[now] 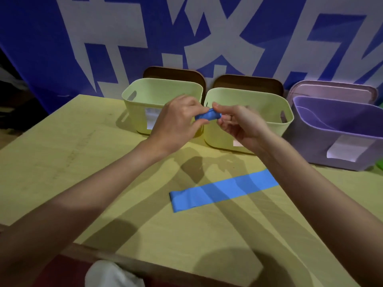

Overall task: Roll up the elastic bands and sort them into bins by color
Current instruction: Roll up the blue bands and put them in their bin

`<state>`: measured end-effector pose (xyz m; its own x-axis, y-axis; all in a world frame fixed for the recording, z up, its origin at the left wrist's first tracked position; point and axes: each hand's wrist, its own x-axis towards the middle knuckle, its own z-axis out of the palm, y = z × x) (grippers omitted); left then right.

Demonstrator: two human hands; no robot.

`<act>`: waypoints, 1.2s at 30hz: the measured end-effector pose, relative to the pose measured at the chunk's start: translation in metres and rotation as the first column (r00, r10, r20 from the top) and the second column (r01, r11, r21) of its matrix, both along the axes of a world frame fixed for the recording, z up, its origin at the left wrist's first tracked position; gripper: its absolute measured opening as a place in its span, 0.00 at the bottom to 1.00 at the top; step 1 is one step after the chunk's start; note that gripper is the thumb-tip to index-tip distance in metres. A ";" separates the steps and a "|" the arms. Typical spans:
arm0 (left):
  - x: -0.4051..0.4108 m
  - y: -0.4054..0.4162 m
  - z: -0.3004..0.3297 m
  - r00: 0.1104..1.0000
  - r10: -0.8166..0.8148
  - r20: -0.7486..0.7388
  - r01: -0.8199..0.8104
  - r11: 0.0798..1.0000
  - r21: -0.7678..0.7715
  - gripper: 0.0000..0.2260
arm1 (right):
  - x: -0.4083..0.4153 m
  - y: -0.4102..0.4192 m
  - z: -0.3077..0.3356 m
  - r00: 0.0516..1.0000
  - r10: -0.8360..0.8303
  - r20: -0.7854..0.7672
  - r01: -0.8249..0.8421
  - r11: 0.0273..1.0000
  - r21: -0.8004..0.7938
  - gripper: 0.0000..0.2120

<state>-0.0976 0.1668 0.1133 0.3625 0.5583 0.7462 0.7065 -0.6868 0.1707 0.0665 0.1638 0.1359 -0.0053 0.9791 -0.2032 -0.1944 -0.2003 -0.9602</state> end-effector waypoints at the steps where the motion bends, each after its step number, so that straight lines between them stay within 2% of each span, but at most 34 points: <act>1: -0.003 0.008 0.001 1.000 0.026 -0.006 -0.026 1.000 -0.005 0.12 | -0.003 0.009 0.000 0.999 0.017 0.037 -0.018 1.000 0.024 0.13; 5: -0.022 0.044 0.011 0.987 0.108 0.123 -0.093 0.988 -0.122 0.11 | -0.011 0.043 0.000 0.984 0.057 0.171 -0.081 0.988 0.132 0.18; 8: -0.035 0.072 0.022 0.927 0.241 0.288 -0.137 0.930 -0.340 0.11 | -0.020 0.071 -0.003 0.953 0.004 0.302 -0.073 0.973 0.218 0.13; 10: -0.043 0.094 0.030 0.889 0.331 0.316 -0.148 0.862 -0.485 0.12 | -0.028 0.087 -0.004 0.930 -0.007 0.368 -0.091 0.965 0.246 0.11; 13: -0.051 0.129 0.035 0.872 0.405 0.276 -0.112 0.713 -0.693 0.12 | -0.039 0.111 -0.004 0.869 -0.028 0.495 -0.147 0.939 0.312 0.08; 16: -0.052 0.164 0.027 0.861 0.447 0.243 -0.045 0.542 -0.839 0.11 | -0.048 0.138 -0.005 0.762 -0.084 0.642 -0.218 0.900 0.377 0.09; 20: -0.045 0.202 0.003 0.859 0.498 0.115 -0.029 0.272 -0.962 0.09 | -0.053 0.170 -0.013 0.645 -0.102 0.757 -0.284 0.888 0.362 0.13; 23: -0.040 0.227 -0.017 0.875 0.484 -0.003 -0.071 0.124 -0.990 0.07 | -0.054 0.185 -0.021 0.608 -0.098 0.788 -0.301 0.890 0.343 0.15; 26: -0.033 0.243 -0.035 0.886 0.457 -0.071 -0.120 0.078 -0.990 0.08 | -0.053 0.193 -0.026 0.578 -0.121 0.807 -0.301 0.888 0.348 0.16; 30: -0.027 0.252 -0.050 0.893 0.443 -0.082 -0.119 0.056 -0.991 0.10 | -0.048 0.199 -0.028 0.529 -0.181 0.829 -0.296 0.876 0.381 0.16; 36: -0.024 0.253 -0.065 0.903 0.417 -0.102 -0.129 0.038 -0.991 0.07 | -0.048 0.203 -0.029 0.529 -0.209 0.823 -0.269 0.878 0.396 0.16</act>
